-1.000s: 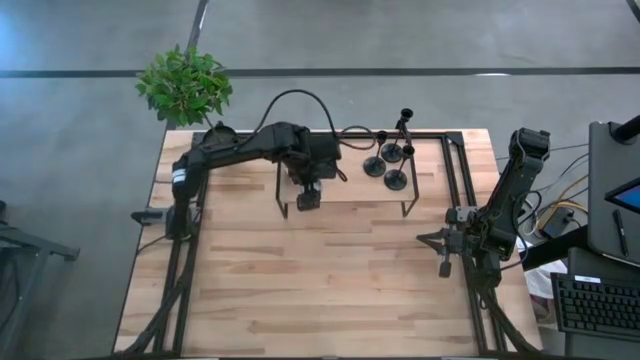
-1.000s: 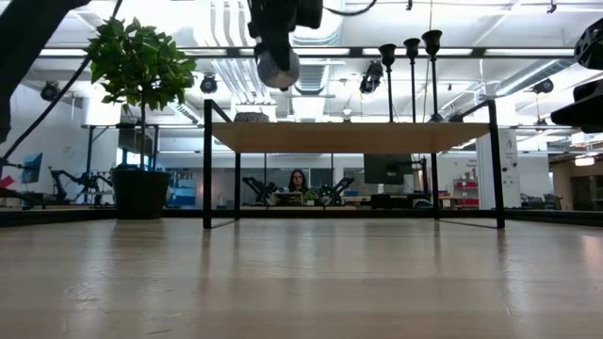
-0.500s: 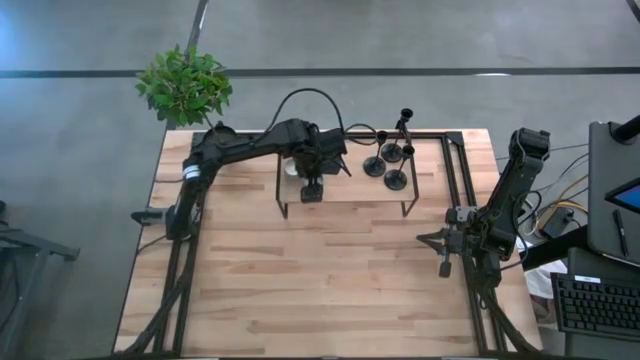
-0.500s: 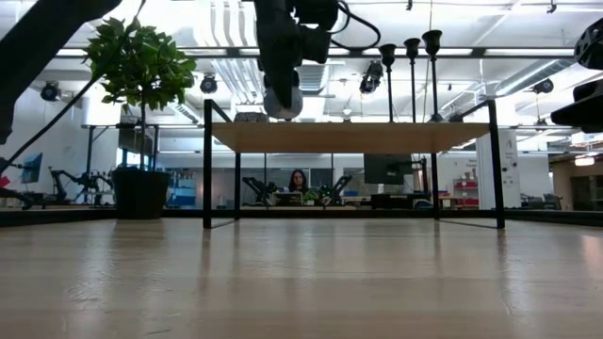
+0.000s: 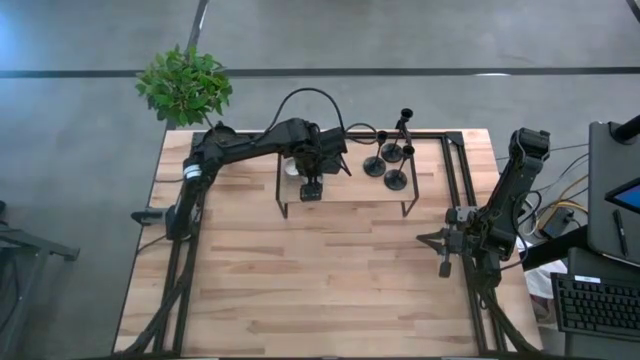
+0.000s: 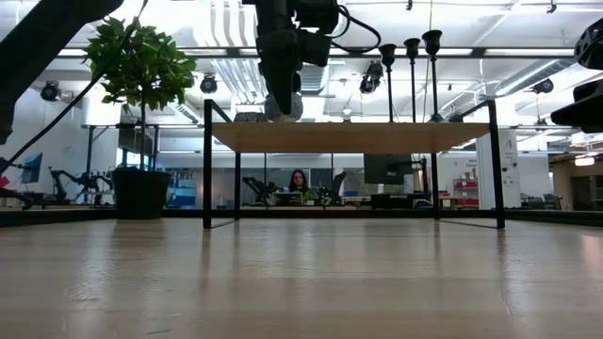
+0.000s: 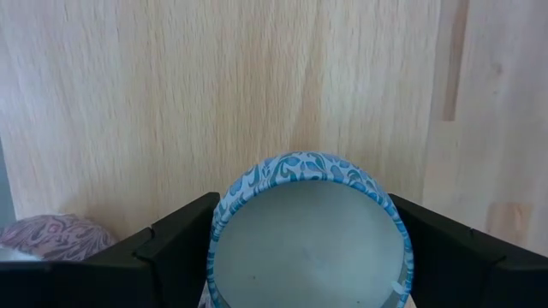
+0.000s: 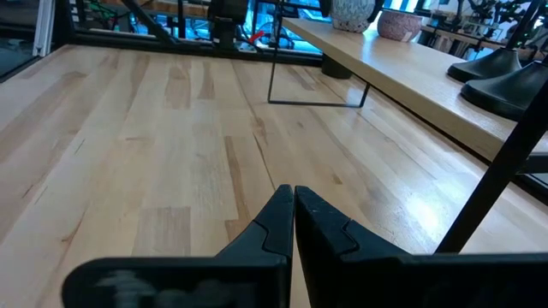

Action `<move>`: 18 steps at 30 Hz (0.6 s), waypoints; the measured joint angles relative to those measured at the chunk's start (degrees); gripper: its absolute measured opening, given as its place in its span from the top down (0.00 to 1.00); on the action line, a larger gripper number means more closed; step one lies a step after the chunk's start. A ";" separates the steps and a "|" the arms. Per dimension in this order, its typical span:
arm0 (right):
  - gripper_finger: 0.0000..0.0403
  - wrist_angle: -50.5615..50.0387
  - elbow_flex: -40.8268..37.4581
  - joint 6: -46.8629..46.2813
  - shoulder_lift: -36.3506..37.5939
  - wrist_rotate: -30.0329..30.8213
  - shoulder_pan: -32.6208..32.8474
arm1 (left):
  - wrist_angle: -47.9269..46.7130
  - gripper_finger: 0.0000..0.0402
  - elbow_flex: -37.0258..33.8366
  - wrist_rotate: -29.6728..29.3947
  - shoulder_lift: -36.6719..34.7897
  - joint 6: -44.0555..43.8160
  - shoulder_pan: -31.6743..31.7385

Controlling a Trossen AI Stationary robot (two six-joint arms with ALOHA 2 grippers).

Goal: Pick & Place candle stick holders
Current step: Put the blue scented candle on the shelf

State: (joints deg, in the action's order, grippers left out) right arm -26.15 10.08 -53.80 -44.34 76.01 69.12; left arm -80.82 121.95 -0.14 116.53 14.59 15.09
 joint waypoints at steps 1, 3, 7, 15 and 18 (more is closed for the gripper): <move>0.98 0.00 0.00 0.00 0.00 0.00 0.00 | 0.32 0.23 -0.22 0.00 0.00 0.07 0.02; 0.98 0.00 0.00 0.00 0.00 0.00 0.00 | 0.44 0.23 -0.48 0.00 0.00 0.10 0.07; 0.98 0.00 0.01 0.00 0.00 0.01 0.00 | 0.33 0.23 -0.53 -0.24 0.75 0.33 0.07; 0.98 0.00 0.01 0.00 0.01 0.01 0.01 | 0.26 0.23 -0.53 -0.22 1.93 0.29 0.07; 0.98 0.00 -0.01 0.00 0.00 0.00 0.02 | 0.14 0.23 -0.55 -0.48 2.16 0.29 0.07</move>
State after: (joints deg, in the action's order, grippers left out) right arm -26.15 10.07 -53.80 -44.34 76.01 69.14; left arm -80.68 121.40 -0.62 118.69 14.87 15.16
